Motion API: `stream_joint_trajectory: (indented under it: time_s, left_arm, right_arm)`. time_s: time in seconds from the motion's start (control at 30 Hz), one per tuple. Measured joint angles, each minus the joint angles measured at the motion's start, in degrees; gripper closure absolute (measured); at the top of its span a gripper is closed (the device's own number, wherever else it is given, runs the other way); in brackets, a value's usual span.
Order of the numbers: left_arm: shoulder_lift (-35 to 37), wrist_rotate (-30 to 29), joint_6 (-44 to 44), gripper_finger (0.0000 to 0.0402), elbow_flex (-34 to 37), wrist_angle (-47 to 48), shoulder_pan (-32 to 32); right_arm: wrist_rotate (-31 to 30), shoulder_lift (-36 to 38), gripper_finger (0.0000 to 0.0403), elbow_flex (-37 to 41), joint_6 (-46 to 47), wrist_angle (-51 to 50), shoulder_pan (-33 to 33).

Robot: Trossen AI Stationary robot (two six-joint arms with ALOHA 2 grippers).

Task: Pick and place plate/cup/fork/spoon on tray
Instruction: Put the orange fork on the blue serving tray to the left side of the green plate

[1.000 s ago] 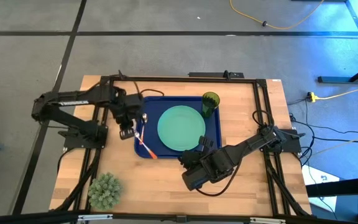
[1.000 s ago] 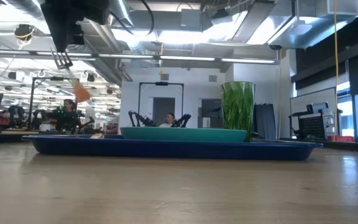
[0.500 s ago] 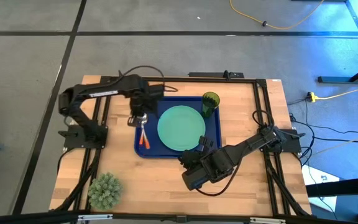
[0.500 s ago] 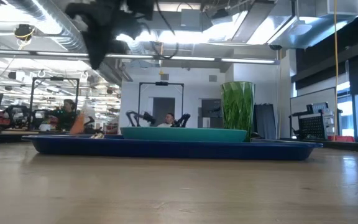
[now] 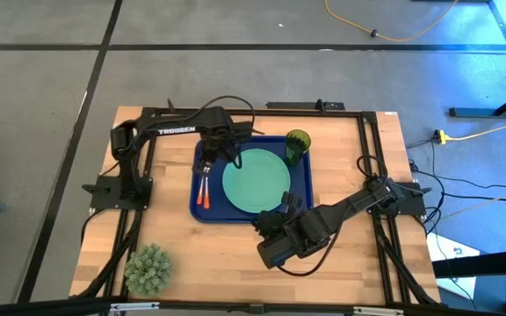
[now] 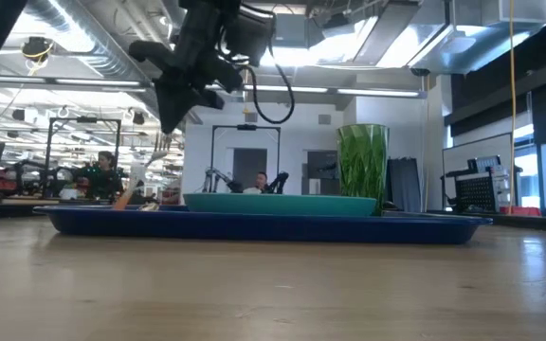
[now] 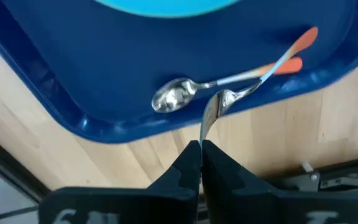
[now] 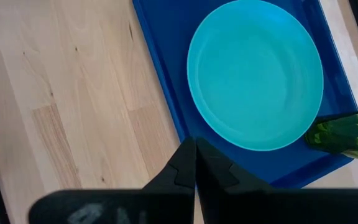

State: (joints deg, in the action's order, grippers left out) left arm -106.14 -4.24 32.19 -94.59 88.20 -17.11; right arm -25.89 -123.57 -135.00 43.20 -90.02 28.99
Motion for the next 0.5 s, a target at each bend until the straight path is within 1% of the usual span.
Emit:
stream_joint_trajectory:
  time_s: [0.1,0.3,0.43,0.5]
  left_arm:
    - [-0.62,1.19,0.7,0.0401,-0.02,-2.03,-0.26]
    - [-0.57,0.6,2.54,0.0401,-0.02,-5.94,-1.05]
    - [-0.84,-3.03,2.96,0.0401,-0.05,-6.84,-2.04]
    - [-1.34,-3.68,3.1,0.0401,-0.04,-6.55,-2.57]
  right_arm:
    - [0.0,0.0,0.0398,0.0,0.05,0.0,0.0]
    - [0.0,0.0,0.0398,0.0,0.05,0.01,0.0]
    - [0.07,0.0,0.0398,0.0,0.05,0.0,0.0]
    - [0.07,0.0,0.0398,0.0,0.05,0.02,0.0]
